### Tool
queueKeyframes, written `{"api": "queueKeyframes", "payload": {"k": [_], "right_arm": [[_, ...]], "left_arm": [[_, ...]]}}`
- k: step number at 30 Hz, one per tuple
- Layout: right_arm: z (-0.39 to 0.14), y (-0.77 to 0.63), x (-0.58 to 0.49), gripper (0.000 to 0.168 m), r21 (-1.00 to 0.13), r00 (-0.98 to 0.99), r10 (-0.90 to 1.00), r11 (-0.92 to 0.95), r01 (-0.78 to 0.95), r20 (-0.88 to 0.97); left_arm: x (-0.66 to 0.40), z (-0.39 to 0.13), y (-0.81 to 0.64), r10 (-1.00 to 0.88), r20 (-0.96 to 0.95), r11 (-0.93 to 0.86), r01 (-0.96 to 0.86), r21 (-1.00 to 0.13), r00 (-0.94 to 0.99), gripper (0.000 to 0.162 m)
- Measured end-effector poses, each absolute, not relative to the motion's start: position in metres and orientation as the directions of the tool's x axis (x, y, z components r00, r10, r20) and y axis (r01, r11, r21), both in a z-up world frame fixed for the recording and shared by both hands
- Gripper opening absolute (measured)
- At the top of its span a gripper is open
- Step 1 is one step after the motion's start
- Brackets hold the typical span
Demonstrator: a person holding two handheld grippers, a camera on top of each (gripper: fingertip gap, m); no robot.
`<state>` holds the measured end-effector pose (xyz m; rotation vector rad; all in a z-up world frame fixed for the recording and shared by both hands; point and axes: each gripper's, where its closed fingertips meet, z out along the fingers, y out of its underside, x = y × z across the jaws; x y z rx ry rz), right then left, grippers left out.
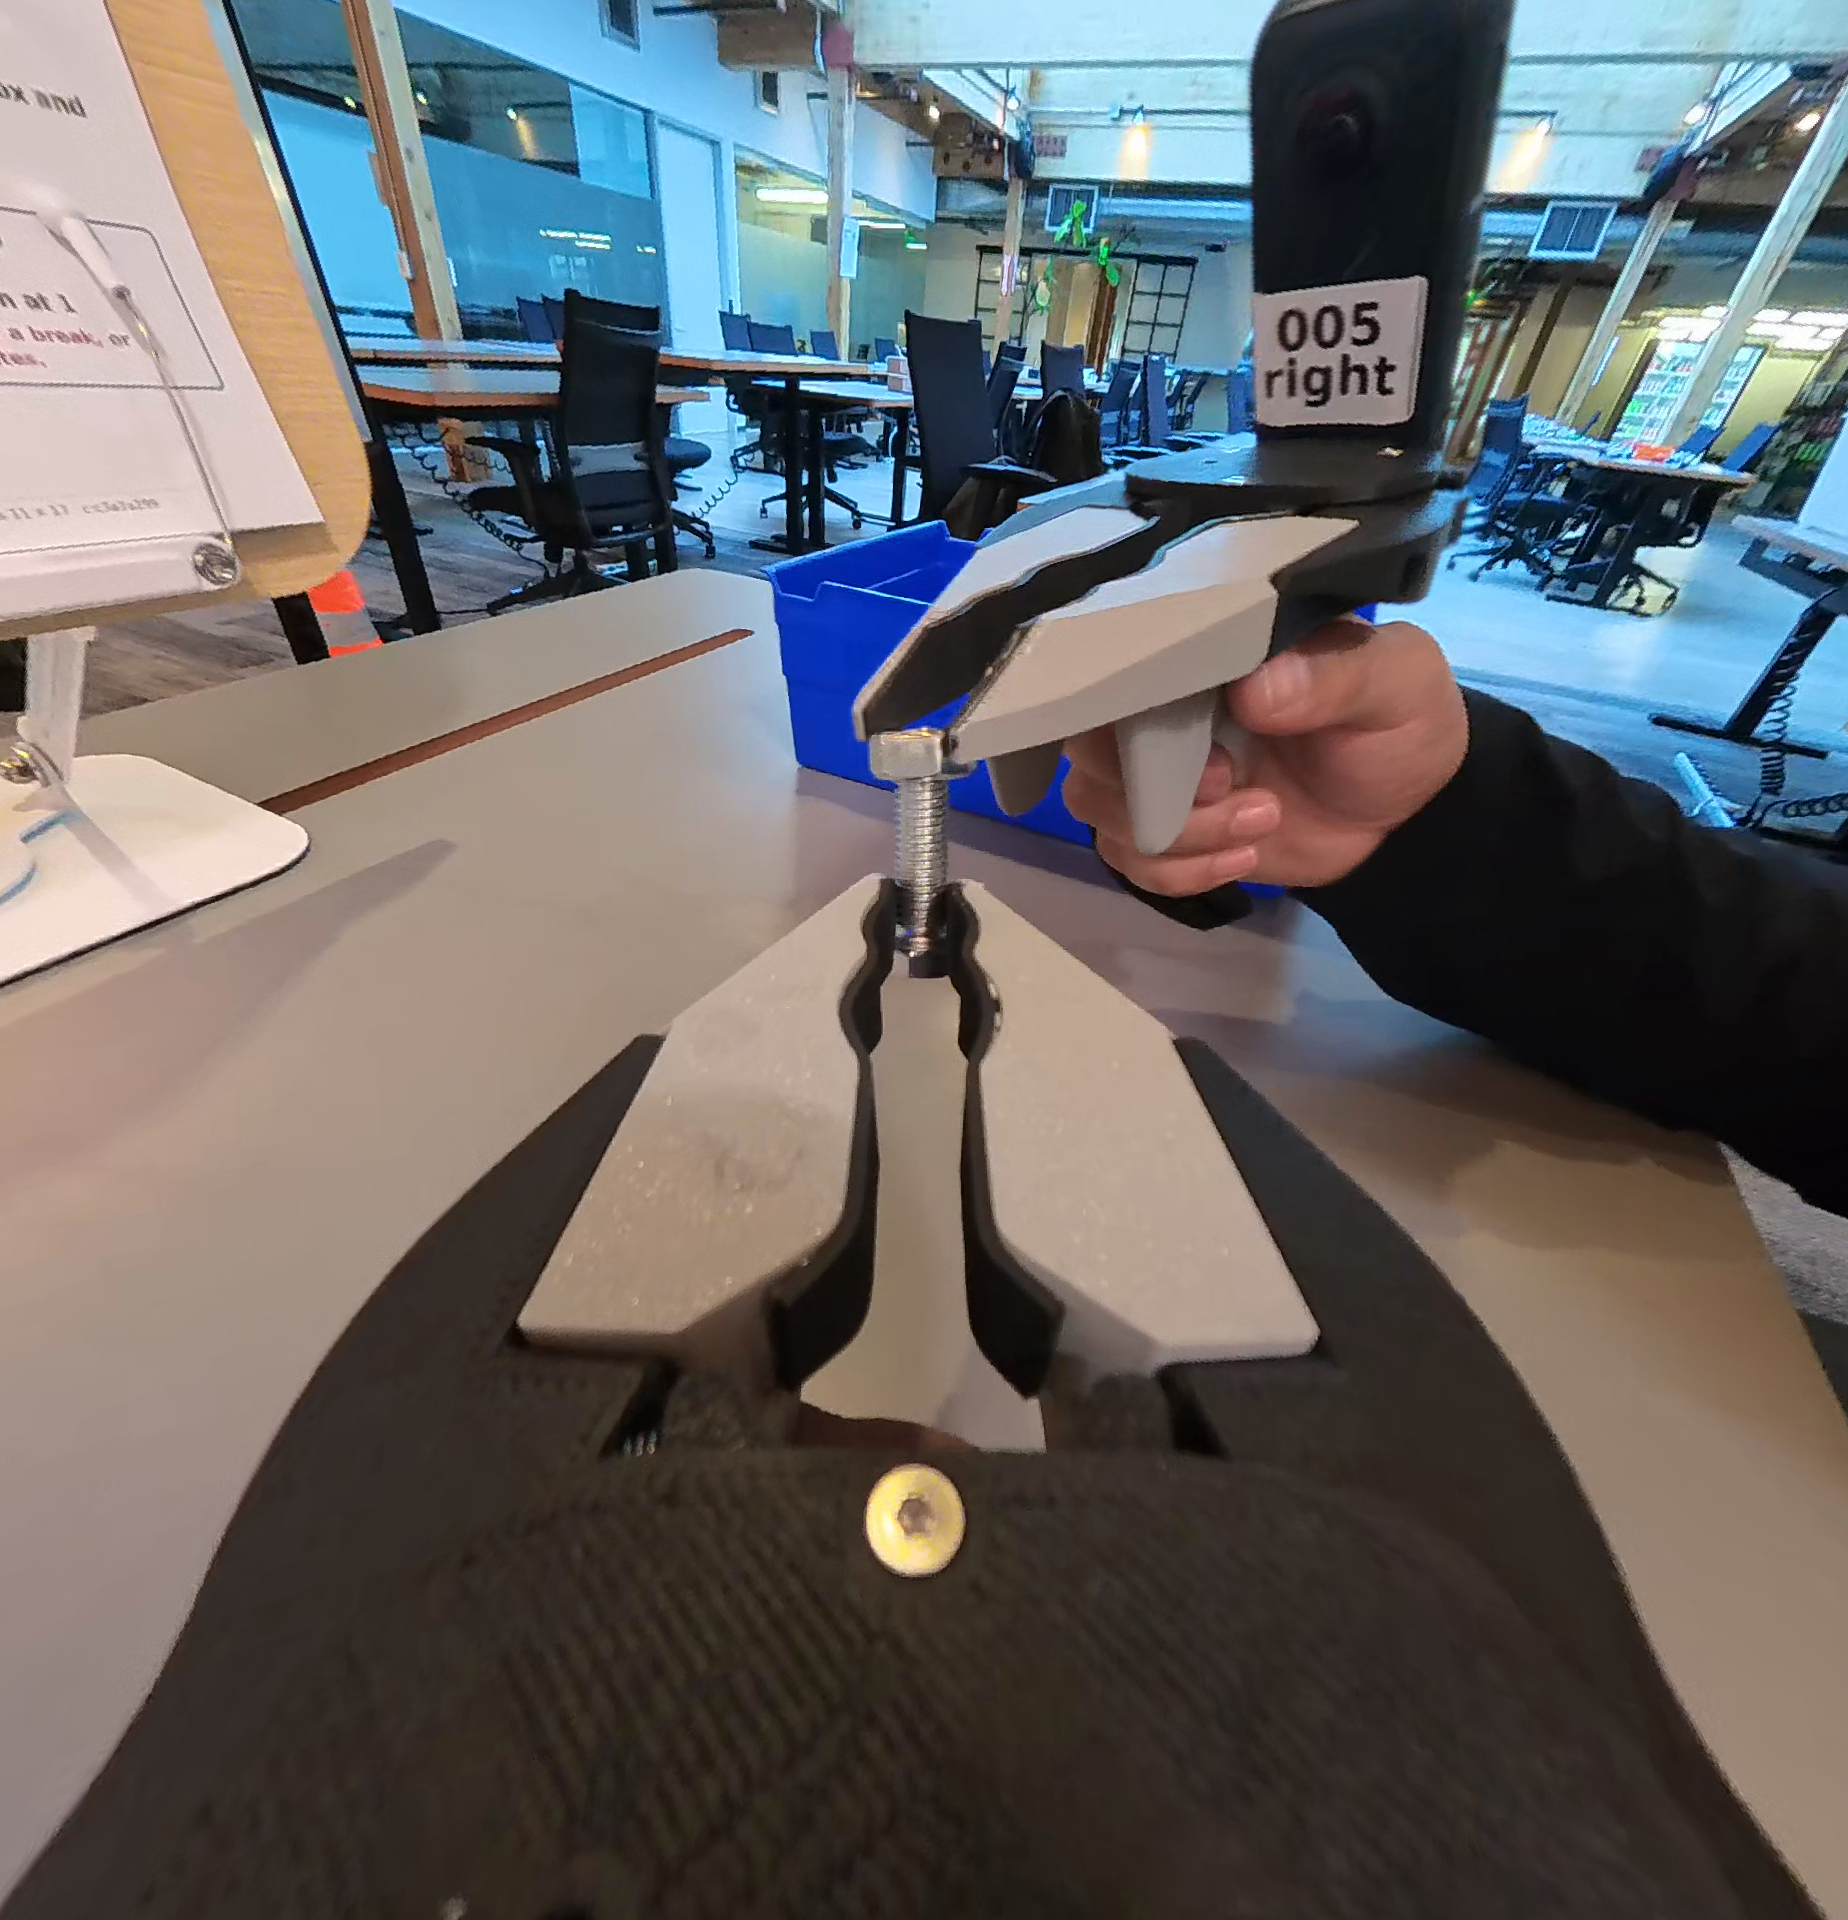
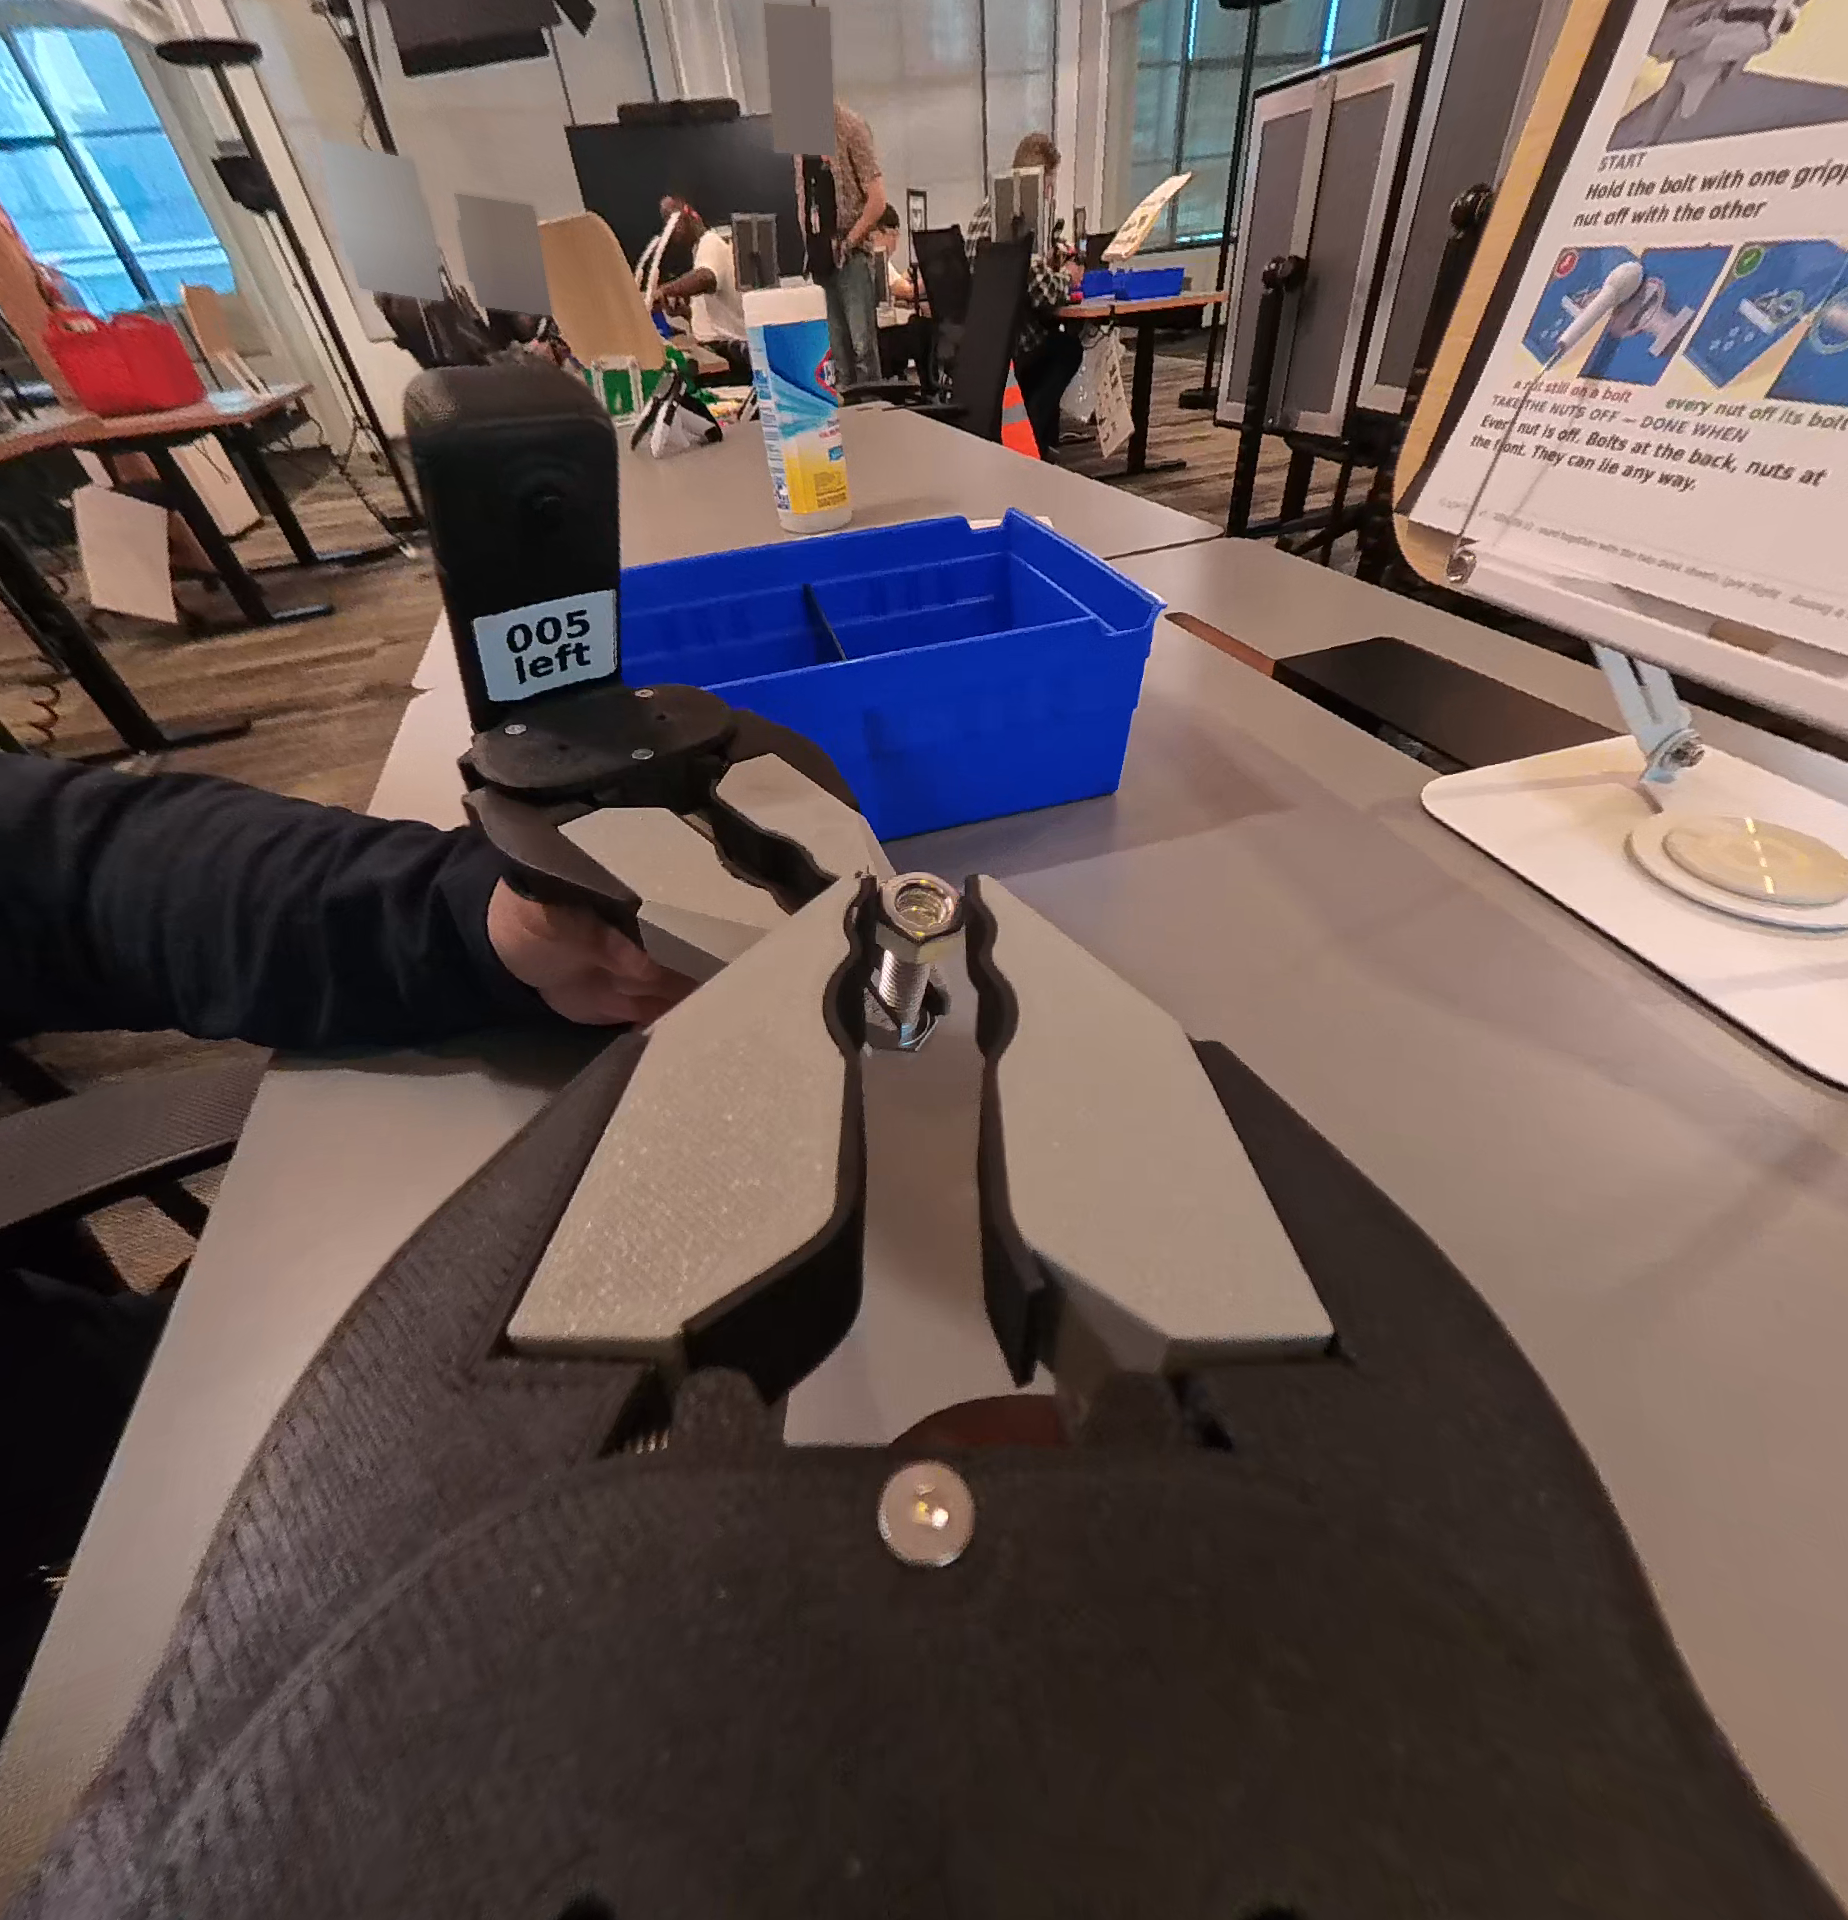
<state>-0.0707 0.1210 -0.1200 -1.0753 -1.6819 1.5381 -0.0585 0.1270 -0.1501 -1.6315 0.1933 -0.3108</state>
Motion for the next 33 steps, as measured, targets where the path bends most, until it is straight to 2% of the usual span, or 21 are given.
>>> {"api": "queueKeyframes", "payload": {"k": [6, 15, 19, 23, 27, 33], "right_arm": [[-0.117, 0.120, -0.069, 0.014, -0.992, -0.484, 0.875, 0.036, 0.120, -0.027], [-0.116, 0.120, -0.069, 0.014, -0.994, -0.493, 0.869, 0.003, 0.113, -0.053], [-0.104, 0.121, -0.064, 0.024, -0.992, -0.524, 0.843, -0.090, 0.085, -0.121], [-0.096, 0.128, -0.059, 0.024, -0.985, -0.543, 0.822, -0.161, 0.063, -0.169], [-0.102, 0.120, -0.058, 0.035, -0.974, -0.590, 0.775, -0.190, 0.122, -0.225], [-0.111, 0.106, -0.062, 0.030, -0.981, -0.594, 0.781, -0.127, 0.150, -0.192]], "left_arm": [[-0.056, -0.148, 0.126, -0.330, 0.124, -0.086, 0.101, -0.991, 0.936, 0.007], [-0.057, -0.147, 0.126, -0.328, 0.116, -0.080, 0.095, -0.992, 0.938, 0.007], [-0.056, -0.147, 0.126, -0.330, 0.112, -0.079, 0.091, -0.993, 0.937, 0.007], [-0.055, -0.145, 0.125, -0.343, 0.125, -0.073, 0.106, -0.992, 0.931, 0.007], [-0.050, -0.139, 0.122, -0.390, 0.152, -0.054, 0.142, -0.988, 0.908, 0.007], [-0.049, -0.139, 0.121, -0.395, 0.153, -0.055, 0.142, -0.988, 0.906, 0.007]]}}
